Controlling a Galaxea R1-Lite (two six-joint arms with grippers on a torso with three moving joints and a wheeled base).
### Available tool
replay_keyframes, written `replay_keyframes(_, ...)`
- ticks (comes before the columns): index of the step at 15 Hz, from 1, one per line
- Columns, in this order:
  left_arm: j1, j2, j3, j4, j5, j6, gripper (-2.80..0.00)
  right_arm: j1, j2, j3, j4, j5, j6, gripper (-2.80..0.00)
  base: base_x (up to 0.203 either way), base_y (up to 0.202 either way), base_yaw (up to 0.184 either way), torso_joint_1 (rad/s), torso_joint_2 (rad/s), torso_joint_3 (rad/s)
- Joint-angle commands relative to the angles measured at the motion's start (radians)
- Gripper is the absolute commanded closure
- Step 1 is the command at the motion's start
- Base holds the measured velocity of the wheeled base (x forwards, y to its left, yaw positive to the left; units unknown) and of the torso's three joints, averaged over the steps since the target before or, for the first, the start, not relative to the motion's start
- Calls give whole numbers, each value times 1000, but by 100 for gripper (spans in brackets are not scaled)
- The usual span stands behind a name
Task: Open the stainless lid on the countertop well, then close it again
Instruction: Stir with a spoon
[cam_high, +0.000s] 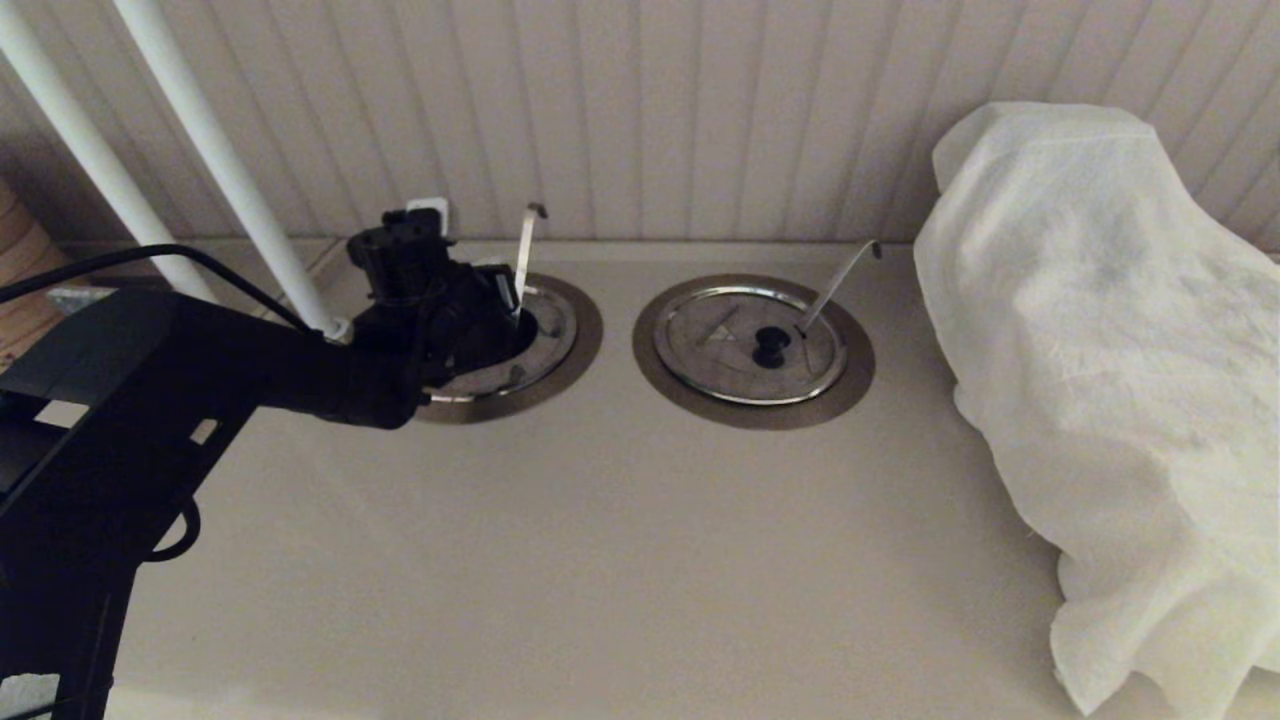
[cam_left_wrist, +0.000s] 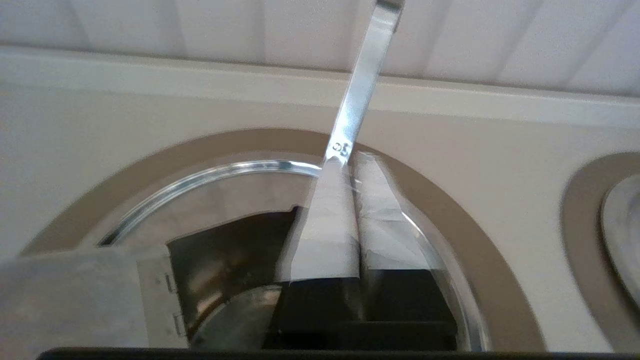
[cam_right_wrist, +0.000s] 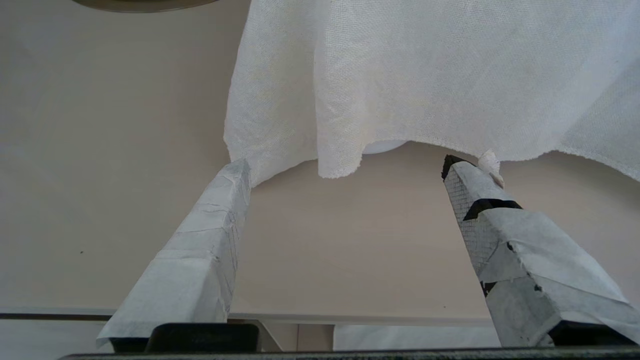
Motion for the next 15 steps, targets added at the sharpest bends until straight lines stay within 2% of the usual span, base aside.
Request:
replay_keyframes(1,-15,-8,4,4,6,1,-280,0,-2,2,0,0,0,-280,0,0,0,0,0,0)
replay_keyframes(3,-10,-22,14,4,13,3,-280,0,-2,2,0,0,0,-280,0,0,0,0,0,0)
replay_keyframes(5,1,-90,91,16,9,4,-280,0,-2,2,0,0,0,-280,0,0,0,0,0,0)
replay_keyframes(7,16,-198,195,86,-14,18,-280,0,-2,2,0,0,0,-280,0,0,0,0,0,0)
replay_keyframes(8,32,-241,219,136,-47,31,-280,0,-2,2,0,0,0,-280,0,0,0,0,0,0)
replay_keyframes(9,55,-260,228,163,-98,38,-280,0,-2,2,0,0,0,-280,0,0,0,0,0,0)
replay_keyframes(15,63,-239,181,167,-108,36,-280,0,-2,2,0,0,0,-280,0,0,0,0,0,0)
